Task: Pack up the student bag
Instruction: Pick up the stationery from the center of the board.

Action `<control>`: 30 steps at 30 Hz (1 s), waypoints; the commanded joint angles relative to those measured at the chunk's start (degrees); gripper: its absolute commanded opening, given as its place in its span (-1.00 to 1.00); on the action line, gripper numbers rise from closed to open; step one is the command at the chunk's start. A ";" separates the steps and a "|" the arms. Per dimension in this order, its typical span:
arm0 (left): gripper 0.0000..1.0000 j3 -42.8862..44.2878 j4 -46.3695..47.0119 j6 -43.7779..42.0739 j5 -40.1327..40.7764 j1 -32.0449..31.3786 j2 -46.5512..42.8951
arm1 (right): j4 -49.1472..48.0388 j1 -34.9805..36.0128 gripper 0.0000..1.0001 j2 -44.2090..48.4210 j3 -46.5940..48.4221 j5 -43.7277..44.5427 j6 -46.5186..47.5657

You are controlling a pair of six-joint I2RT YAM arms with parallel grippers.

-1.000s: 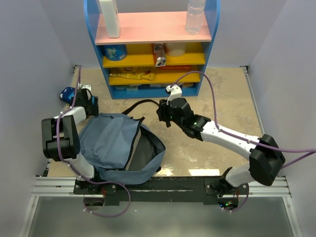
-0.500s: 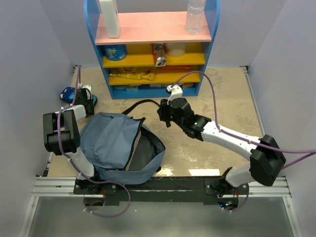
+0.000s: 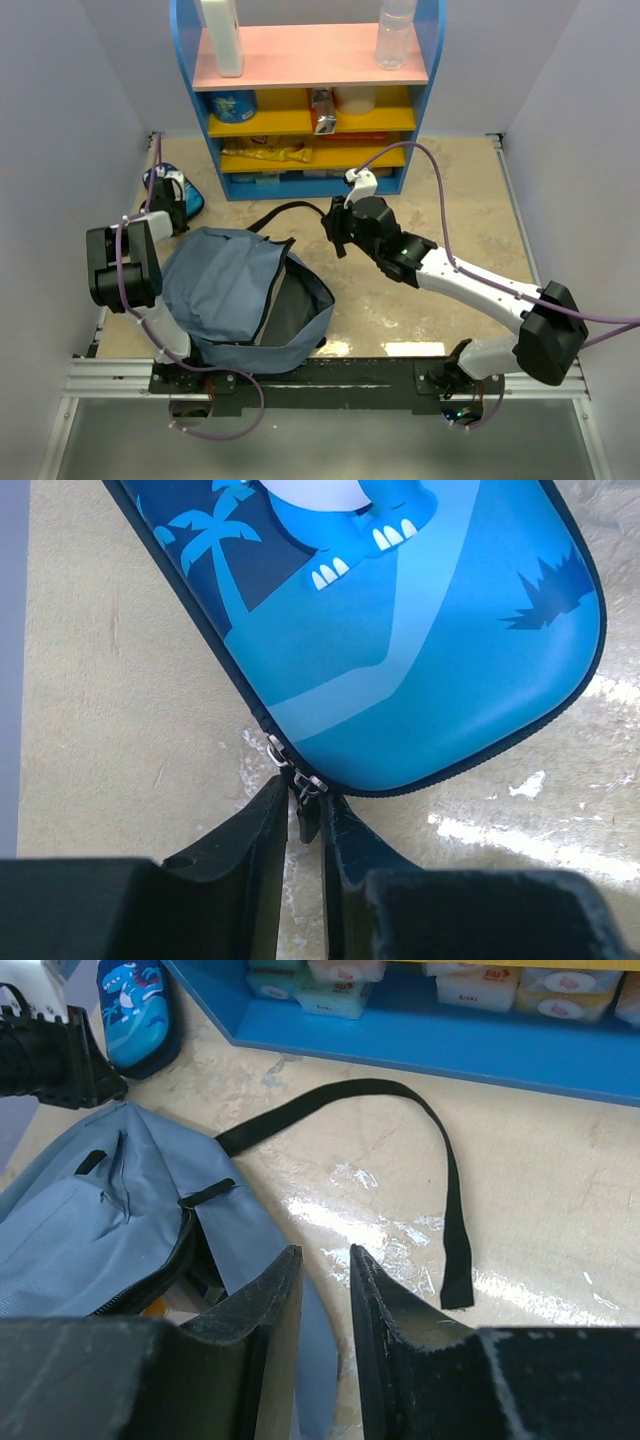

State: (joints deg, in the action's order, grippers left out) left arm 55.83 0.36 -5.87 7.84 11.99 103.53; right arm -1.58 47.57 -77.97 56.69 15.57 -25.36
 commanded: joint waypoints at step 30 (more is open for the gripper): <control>-1.00 47.96 -69.79 -21.55 -51.77 -15.94 -21.00 | 4.92 -0.11 -0.40 16.88 -2.19 4.47 -3.10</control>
State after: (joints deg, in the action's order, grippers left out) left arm 100.86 -62.54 -23.29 -35.77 -0.56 82.76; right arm 1.80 47.57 -63.86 54.92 18.92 -27.07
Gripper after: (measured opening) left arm 0.046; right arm 0.276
